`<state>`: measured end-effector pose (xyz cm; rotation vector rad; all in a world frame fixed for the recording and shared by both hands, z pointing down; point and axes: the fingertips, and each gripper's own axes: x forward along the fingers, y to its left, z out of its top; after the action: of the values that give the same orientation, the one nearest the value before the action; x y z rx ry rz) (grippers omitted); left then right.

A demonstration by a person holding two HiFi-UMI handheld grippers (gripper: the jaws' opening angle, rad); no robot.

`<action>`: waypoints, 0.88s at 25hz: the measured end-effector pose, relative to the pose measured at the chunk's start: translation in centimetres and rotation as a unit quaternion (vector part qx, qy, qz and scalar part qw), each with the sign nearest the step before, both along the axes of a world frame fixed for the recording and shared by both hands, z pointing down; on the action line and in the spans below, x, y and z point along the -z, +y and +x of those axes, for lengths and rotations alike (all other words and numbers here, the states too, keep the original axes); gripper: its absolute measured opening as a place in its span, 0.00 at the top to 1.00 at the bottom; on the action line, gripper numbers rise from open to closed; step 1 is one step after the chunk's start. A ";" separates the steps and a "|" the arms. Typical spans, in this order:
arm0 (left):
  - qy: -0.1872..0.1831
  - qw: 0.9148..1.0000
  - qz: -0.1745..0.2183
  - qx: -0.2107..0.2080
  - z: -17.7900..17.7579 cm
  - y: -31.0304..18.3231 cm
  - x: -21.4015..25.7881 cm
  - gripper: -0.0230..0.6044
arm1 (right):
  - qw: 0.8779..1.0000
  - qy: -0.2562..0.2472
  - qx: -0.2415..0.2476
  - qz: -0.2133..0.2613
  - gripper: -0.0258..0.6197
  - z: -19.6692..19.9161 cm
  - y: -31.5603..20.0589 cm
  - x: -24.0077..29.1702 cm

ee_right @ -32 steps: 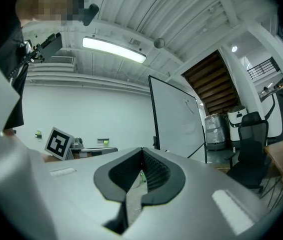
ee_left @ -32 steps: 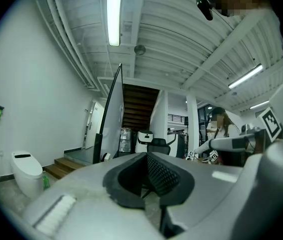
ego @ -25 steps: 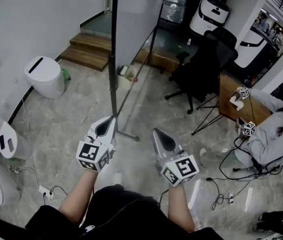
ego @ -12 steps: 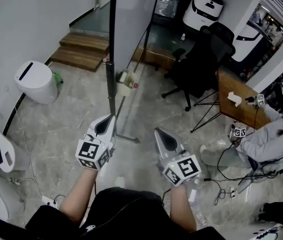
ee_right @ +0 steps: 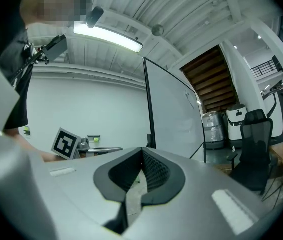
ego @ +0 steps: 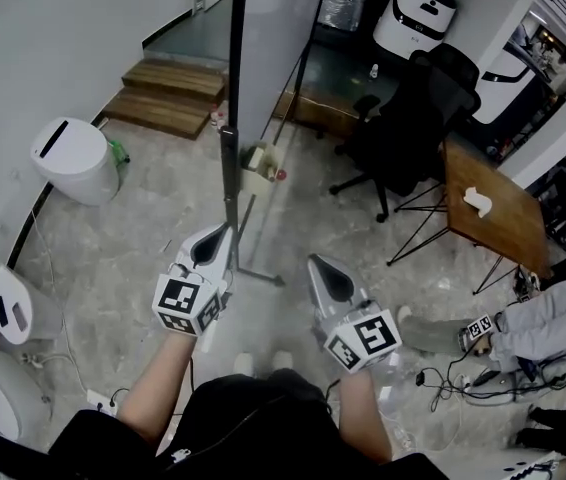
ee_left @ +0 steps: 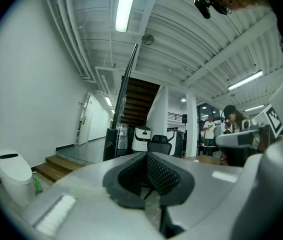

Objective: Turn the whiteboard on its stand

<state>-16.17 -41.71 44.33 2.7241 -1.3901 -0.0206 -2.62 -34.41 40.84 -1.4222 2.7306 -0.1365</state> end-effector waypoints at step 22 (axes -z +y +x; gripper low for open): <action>-0.051 0.994 -0.011 0.096 0.0 -11.4 -1.1 0.79 | 0.998 -0.017 0.062 0.026 0.95 2.7 -4.3 1.9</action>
<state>-16.15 -53.12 45.45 2.5955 -1.6644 0.1224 0.07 -38.73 38.92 -1.2256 2.7730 -0.0944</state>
